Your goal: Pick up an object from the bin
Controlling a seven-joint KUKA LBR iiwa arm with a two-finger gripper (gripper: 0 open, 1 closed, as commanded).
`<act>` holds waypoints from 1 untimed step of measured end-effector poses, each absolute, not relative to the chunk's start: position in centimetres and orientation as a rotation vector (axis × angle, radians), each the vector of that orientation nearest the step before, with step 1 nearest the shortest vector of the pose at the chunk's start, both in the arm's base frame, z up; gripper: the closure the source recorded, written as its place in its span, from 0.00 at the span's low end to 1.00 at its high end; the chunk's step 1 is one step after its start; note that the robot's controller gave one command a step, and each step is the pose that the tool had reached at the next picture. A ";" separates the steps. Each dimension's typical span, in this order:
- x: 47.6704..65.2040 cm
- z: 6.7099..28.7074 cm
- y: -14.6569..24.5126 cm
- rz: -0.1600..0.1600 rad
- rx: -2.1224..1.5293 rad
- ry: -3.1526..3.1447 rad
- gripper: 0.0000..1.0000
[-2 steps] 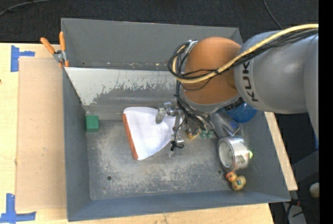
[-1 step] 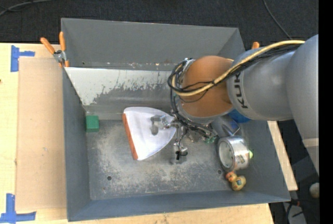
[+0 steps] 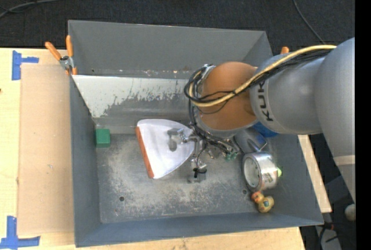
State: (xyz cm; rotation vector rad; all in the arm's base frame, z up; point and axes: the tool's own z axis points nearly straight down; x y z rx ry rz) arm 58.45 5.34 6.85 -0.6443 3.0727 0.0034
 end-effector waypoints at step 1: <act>58.4 6.8 5.0 0.005 -0.666 3.067 0.00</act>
Offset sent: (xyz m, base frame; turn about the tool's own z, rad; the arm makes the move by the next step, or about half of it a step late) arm 0.0000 0.0004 -0.0001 -0.0028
